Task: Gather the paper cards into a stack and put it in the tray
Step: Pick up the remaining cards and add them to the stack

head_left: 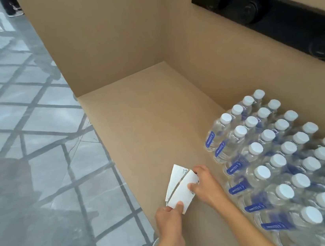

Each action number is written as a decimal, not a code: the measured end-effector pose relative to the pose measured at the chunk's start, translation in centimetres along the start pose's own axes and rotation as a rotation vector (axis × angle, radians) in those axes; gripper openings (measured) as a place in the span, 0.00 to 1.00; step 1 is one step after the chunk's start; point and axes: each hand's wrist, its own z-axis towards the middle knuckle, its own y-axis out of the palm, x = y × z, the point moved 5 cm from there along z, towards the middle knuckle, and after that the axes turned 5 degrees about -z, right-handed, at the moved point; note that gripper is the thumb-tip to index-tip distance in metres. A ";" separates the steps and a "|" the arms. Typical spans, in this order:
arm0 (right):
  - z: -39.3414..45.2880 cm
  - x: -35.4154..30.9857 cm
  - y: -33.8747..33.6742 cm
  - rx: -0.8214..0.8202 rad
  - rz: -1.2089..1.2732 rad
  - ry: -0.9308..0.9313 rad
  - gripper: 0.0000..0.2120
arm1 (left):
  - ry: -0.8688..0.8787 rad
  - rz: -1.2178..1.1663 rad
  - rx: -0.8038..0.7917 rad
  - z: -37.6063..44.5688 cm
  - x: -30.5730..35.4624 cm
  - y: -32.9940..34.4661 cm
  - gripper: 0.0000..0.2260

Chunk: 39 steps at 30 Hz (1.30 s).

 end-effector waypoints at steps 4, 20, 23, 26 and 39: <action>2.8 -1.0 0.7 -0.131 -0.122 -0.046 0.24 | -0.079 -0.066 0.004 1.1 0.1 0.5 0.10; 7.6 -1.3 3.6 -0.360 -0.336 -0.052 0.26 | -0.210 -0.170 0.059 3.4 0.3 1.2 0.05; 7.8 -1.3 3.9 -0.359 -0.347 -0.042 0.25 | -0.216 -0.168 0.074 3.7 0.4 1.2 0.05; 8.1 -1.5 4.1 -0.363 -0.358 -0.047 0.24 | -0.218 -0.162 0.089 3.9 0.6 1.1 0.05; 8.9 -2.8 4.7 -0.396 -0.438 0.010 0.20 | -0.255 -0.251 0.104 4.9 0.7 0.0 0.07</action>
